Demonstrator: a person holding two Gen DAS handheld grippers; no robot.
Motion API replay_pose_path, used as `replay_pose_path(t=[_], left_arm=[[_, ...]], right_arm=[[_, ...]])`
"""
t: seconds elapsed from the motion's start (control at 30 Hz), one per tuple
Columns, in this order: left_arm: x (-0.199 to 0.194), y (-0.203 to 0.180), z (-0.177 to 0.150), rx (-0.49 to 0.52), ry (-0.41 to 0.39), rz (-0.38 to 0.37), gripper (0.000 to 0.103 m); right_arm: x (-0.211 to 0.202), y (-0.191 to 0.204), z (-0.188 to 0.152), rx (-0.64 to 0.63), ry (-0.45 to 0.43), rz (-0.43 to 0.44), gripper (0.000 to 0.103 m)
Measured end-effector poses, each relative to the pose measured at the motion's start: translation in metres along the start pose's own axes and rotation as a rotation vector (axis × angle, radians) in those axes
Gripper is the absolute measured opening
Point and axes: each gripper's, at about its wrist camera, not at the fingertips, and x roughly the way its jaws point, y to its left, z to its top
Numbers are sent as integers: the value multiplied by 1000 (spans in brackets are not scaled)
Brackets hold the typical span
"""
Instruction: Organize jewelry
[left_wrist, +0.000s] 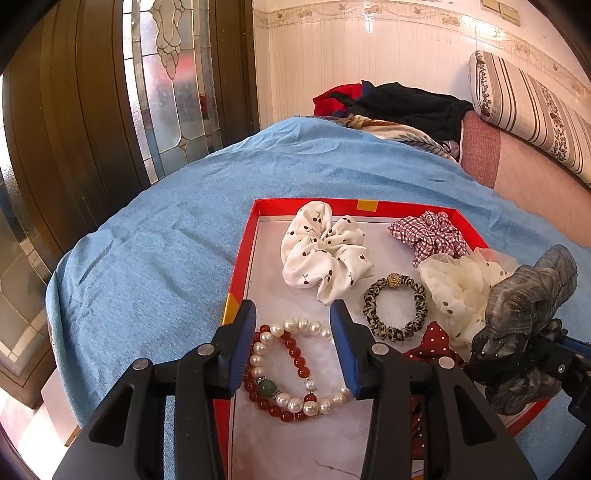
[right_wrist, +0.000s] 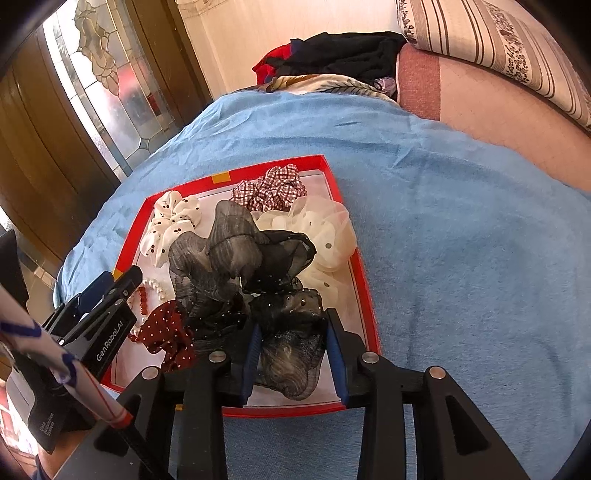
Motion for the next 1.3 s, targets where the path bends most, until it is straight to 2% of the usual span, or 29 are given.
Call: replay_pose_path(t=[0.2, 0.27, 0.5, 0.63, 1.0, 1.3], left_arm=[[-1, 0, 1, -1, -4, 3, 42], [-2, -1, 1, 0, -3, 0, 42], [-3, -4, 0, 9, -5, -5, 42], [-2, -5, 0, 12, -4, -12, 43], [0, -11, -2, 34, 10, -19, 46], [1, -15, -3, 53, 13, -23, 55]], right_arm=[[-2, -4, -1, 9, 2, 5, 40], [-1, -4, -1, 7, 8, 15, 44], [-5, -8, -3, 8, 9, 18, 45], [-12, -11, -3, 13, -5, 19, 54], [-28, -15, -2, 43, -62, 34, 55], [-26, -8, -4, 21, -47, 42, 55]])
